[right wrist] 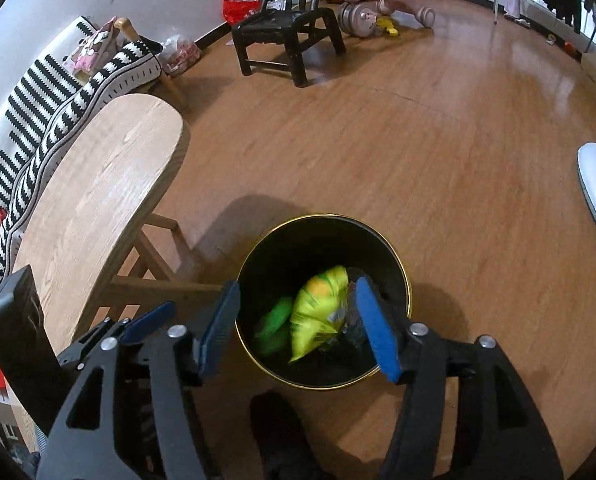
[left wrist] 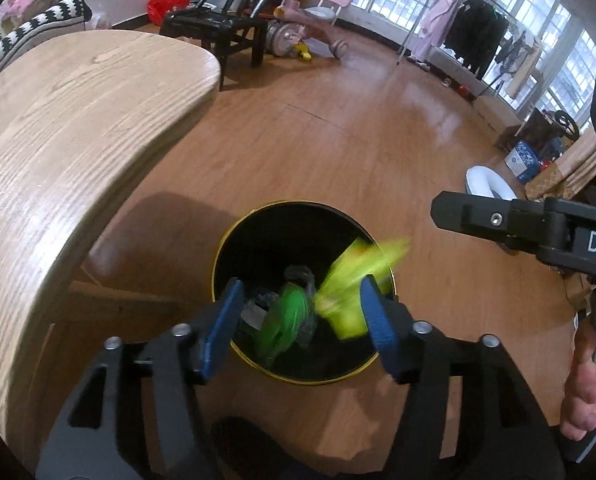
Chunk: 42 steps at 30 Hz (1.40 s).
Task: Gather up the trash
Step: 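Carry the green tray and snack bag to the bin and open both tools, then move both tools back toward the white tissue and green bowl on the table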
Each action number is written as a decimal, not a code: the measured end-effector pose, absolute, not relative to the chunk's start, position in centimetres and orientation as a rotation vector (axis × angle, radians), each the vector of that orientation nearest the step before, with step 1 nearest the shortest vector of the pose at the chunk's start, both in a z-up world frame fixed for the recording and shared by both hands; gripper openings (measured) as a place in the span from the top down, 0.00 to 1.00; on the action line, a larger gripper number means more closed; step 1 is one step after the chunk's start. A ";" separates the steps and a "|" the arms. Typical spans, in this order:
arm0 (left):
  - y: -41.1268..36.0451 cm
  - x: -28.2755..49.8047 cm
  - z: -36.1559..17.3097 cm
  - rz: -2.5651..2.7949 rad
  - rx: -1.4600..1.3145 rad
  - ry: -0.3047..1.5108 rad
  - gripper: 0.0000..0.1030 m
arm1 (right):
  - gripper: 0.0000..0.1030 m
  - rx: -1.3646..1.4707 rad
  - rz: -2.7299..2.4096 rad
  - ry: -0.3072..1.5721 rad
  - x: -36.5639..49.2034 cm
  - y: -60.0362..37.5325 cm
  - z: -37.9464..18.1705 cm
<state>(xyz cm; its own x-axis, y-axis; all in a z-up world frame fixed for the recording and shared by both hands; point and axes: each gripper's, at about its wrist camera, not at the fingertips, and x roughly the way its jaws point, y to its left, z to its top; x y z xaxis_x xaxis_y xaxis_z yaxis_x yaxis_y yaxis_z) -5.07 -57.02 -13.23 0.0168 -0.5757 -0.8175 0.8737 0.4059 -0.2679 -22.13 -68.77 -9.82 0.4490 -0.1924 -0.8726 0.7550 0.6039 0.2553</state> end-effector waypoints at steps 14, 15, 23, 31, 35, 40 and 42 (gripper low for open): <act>-45.2 -1.4 -5.4 -1.036 0.287 0.925 0.07 | 0.22 0.538 -0.523 0.809 -15.2 -61.7 -3.5; -43.3 -0.7 -4.6 -1.007 0.275 0.908 0.07 | 0.22 0.521 -0.490 0.807 -14.0 -60.4 -3.0; -26.1 5.4 -1.2 -0.707 0.188 0.849 0.06 | 0.21 0.385 -0.206 0.810 -3.1 -47.3 -0.1; -10.6 10.2 -0.7 -0.436 0.067 0.853 0.06 | 0.21 0.313 -0.012 0.805 4.8 -35.4 1.7; -5.0 12.2 -1.0 -0.358 0.014 0.868 0.06 | 0.21 0.292 0.034 0.824 7.8 -31.6 1.3; -1.9 13.8 -1.5 -0.311 0.009 0.871 0.06 | 0.21 0.262 0.053 0.852 10.5 -28.7 0.3; -1.7 14.2 -1.7 -0.315 0.018 0.872 0.06 | 0.21 0.258 0.059 0.860 11.2 -28.2 -0.1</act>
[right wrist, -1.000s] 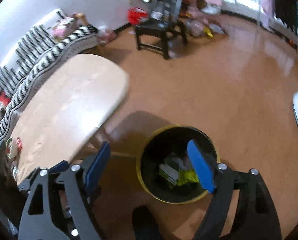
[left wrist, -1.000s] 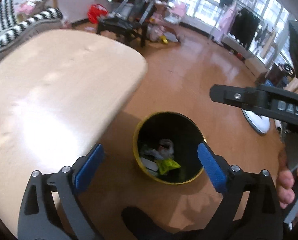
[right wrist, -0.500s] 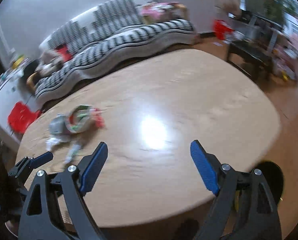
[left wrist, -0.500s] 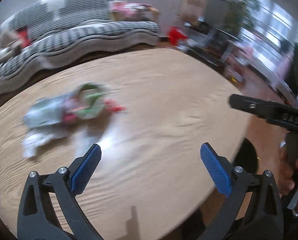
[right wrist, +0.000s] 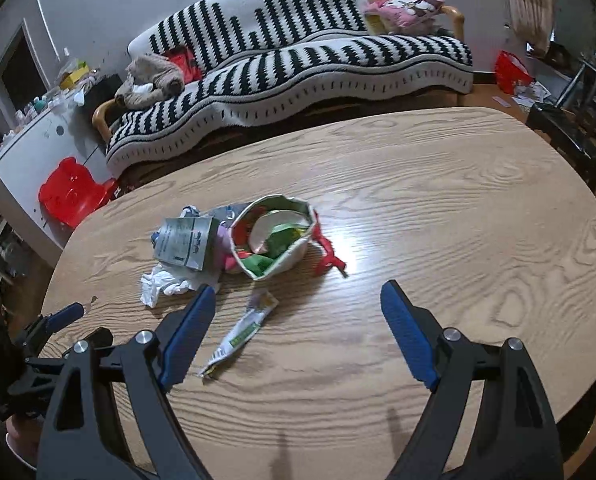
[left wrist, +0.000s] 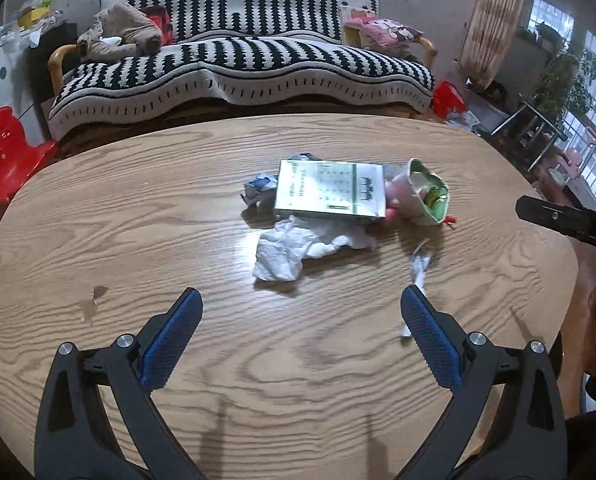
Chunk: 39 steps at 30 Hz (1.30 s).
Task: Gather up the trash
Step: 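Move both tools back toward the white tissue and green bowl on the table, then grasp the white tissue with the left tool while the right tool grasps the green-lined paper bowl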
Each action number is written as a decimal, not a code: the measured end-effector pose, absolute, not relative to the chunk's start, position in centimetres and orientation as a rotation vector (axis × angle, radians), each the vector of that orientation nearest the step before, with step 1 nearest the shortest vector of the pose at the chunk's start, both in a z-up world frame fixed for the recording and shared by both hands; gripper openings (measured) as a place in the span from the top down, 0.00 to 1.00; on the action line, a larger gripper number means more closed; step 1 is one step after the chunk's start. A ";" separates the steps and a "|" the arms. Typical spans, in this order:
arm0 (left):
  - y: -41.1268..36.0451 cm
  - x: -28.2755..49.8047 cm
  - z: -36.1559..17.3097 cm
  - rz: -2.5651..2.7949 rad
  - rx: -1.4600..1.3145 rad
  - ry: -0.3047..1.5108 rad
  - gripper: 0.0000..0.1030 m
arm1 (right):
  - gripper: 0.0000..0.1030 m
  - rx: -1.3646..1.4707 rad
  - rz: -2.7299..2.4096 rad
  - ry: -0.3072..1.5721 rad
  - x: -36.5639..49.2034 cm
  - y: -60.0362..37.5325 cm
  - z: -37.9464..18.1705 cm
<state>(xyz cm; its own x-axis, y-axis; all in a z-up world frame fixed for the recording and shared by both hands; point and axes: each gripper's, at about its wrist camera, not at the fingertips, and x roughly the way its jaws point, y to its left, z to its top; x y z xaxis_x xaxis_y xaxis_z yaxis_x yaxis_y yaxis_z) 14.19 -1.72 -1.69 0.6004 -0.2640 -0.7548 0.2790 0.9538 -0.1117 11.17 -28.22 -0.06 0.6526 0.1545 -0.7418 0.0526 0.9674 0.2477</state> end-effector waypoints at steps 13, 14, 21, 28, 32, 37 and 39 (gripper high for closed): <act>-4.4 19.1 -6.5 -0.330 0.094 0.911 0.06 | 0.21 0.283 0.024 0.902 16.2 -27.8 -2.7; -4.5 19.5 -6.7 -0.332 0.090 0.918 0.06 | 0.21 0.289 0.022 0.914 16.9 -27.7 -3.2; -5.9 21.4 -7.9 -0.345 0.097 0.949 0.06 | 0.21 0.297 0.016 0.976 20.5 -26.7 -6.0; -6.2 21.8 -8.3 -0.337 0.086 0.949 0.15 | 0.33 0.307 0.011 0.983 22.3 -26.3 -6.8; -5.9 21.7 -8.0 -0.338 0.091 0.953 0.58 | 0.58 0.290 0.039 0.992 22.0 -25.5 -6.7; -5.2 20.3 -6.5 -0.343 0.097 0.957 0.75 | 0.59 0.285 0.064 0.948 20.7 -25.4 -4.9; -5.0 19.3 -5.3 -0.352 0.111 0.944 0.76 | 0.59 0.273 0.070 0.919 19.8 -25.3 -3.7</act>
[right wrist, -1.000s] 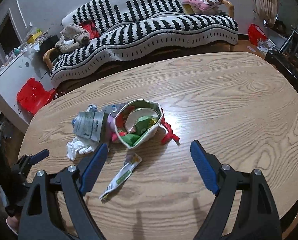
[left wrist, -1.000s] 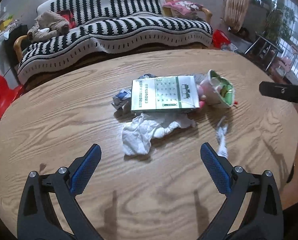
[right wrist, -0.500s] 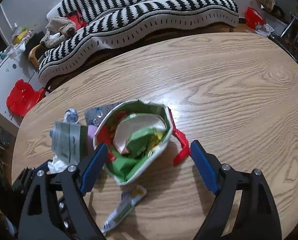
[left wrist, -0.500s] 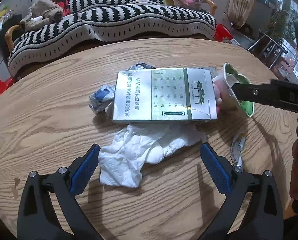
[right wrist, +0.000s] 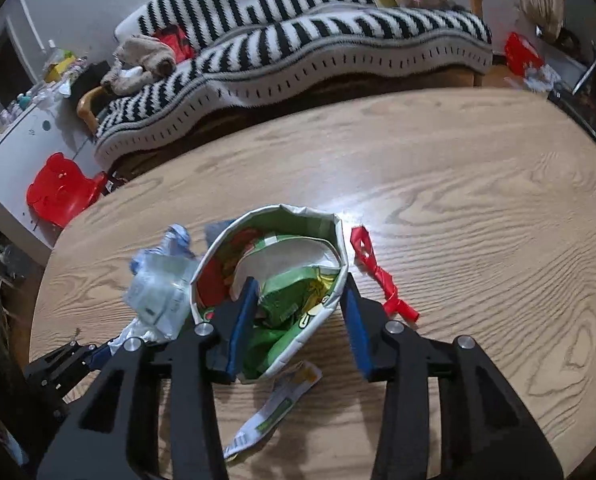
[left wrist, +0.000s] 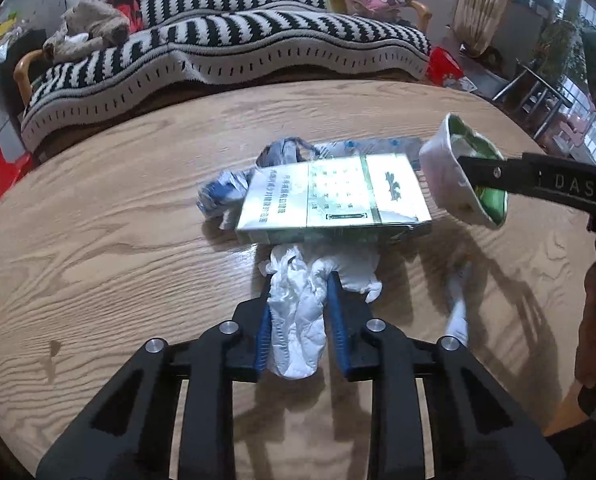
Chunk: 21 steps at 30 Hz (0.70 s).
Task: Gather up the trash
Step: 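Grasp the white tissue with the left tool while the right tool grasps the green-lined paper bowl, then carry the tissue and paper bowl over the bin and open both tools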
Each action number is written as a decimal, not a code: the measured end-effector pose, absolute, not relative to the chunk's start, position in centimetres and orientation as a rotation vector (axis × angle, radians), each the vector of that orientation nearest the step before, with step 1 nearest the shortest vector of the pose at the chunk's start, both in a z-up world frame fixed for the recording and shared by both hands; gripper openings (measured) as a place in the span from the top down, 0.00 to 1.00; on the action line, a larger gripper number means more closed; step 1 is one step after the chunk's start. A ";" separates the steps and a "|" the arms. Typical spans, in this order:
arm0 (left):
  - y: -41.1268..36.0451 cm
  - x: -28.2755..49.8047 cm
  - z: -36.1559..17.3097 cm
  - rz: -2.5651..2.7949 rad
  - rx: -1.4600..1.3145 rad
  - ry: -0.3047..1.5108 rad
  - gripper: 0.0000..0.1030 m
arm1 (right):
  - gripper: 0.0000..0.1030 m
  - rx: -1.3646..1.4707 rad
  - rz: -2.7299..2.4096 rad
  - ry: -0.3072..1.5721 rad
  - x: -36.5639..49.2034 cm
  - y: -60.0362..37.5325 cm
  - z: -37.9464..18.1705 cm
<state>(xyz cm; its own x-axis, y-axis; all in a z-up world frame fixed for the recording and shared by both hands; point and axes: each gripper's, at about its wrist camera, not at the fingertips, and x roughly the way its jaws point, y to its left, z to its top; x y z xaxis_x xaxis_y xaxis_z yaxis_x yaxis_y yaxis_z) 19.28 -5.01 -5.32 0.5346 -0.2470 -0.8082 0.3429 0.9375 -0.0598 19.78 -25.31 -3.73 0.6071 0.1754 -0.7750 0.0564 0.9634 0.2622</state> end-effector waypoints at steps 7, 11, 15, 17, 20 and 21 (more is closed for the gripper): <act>-3.8 16.2 -1.4 -0.373 0.103 0.890 0.77 | 0.59 0.239 0.102 0.860 16.7 -25.5 -0.9; -3.7 15.3 -0.5 -0.361 0.096 0.899 0.77 | 0.59 0.226 0.102 0.860 15.2 -26.0 -0.6; -4.1 14.6 0.2 -0.371 0.099 0.871 0.77 | 0.59 0.220 0.099 0.857 13.8 -26.9 -0.2; -4.5 14.5 0.2 -0.374 0.100 0.872 0.77 | 0.59 0.221 0.097 0.855 13.3 -27.5 -0.1; -5.4 14.5 0.0 -0.376 0.113 0.881 0.77 | 0.59 0.218 0.093 0.862 12.8 -28.2 -0.2; -5.6 14.4 -0.1 -0.375 0.117 0.882 0.77 | 0.59 0.218 0.091 0.865 12.7 -28.2 -0.3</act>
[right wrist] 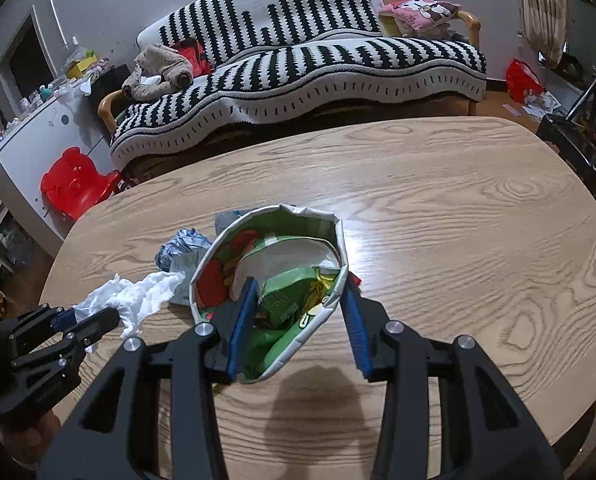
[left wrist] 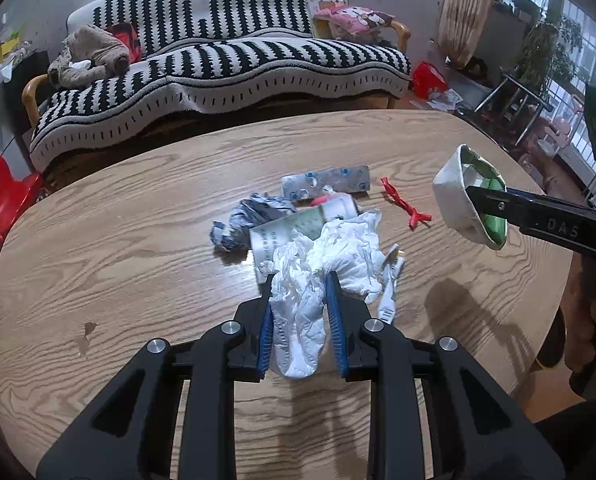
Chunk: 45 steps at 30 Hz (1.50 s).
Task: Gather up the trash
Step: 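Carry the tissue and paper bowl over the bin and open both tools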
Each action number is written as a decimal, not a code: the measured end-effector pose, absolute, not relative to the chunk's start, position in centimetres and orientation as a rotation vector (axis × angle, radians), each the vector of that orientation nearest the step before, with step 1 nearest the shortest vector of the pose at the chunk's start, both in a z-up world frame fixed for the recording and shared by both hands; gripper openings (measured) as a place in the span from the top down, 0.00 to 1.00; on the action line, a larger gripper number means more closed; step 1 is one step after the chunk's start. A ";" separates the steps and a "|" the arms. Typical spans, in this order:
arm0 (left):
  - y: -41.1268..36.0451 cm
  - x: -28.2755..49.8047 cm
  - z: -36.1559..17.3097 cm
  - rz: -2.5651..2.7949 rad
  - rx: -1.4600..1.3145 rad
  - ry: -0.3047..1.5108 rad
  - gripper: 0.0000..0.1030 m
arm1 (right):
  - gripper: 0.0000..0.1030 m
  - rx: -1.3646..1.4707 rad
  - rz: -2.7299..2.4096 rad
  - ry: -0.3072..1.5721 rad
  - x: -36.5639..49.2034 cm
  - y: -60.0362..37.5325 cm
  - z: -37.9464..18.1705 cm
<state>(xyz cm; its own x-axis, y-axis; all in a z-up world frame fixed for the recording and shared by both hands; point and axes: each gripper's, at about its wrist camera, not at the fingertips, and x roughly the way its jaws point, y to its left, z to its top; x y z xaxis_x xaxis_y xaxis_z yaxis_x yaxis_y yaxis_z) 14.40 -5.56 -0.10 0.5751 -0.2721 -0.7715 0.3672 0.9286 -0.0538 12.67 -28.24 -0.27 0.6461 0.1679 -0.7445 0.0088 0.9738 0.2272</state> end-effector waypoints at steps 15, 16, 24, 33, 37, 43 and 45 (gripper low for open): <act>-13.4 14.4 0.1 -0.452 0.166 0.883 0.77 | 0.59 0.201 0.042 0.895 8.9 -33.3 -0.4; -14.2 14.3 0.2 -0.464 0.172 0.880 0.77 | 0.59 0.206 0.030 0.892 8.3 -34.1 -0.4; -23.9 11.2 0.6 -0.628 0.205 0.836 0.77 | 0.59 0.276 -0.100 0.858 1.6 -43.5 -0.4; -36.8 4.7 -0.9 -0.887 0.254 0.820 0.77 | 0.59 0.411 -0.307 0.808 -8.6 -54.6 -1.2; -42.1 0.7 -2.3 -1.006 0.281 0.828 0.77 | 0.59 0.473 -0.416 0.806 -13.3 -59.5 -2.3; -48.6 -3.3 -5.6 -1.121 0.332 0.885 0.77 | 0.59 0.562 -0.545 0.821 -18.9 -65.0 -4.1; -50.4 -4.3 -7.1 -1.146 0.354 0.910 0.77 | 0.59 0.586 -0.585 0.834 -20.2 -66.3 -4.8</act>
<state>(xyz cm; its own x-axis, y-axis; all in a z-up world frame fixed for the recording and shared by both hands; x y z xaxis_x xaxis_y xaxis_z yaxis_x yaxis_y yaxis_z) -4.34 -50.43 -7.11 0.1170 -0.6269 -0.7703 0.8924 0.4068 -0.1955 -20.24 -66.29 -4.83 0.5383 -0.2419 -0.8073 0.6767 0.6951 0.2429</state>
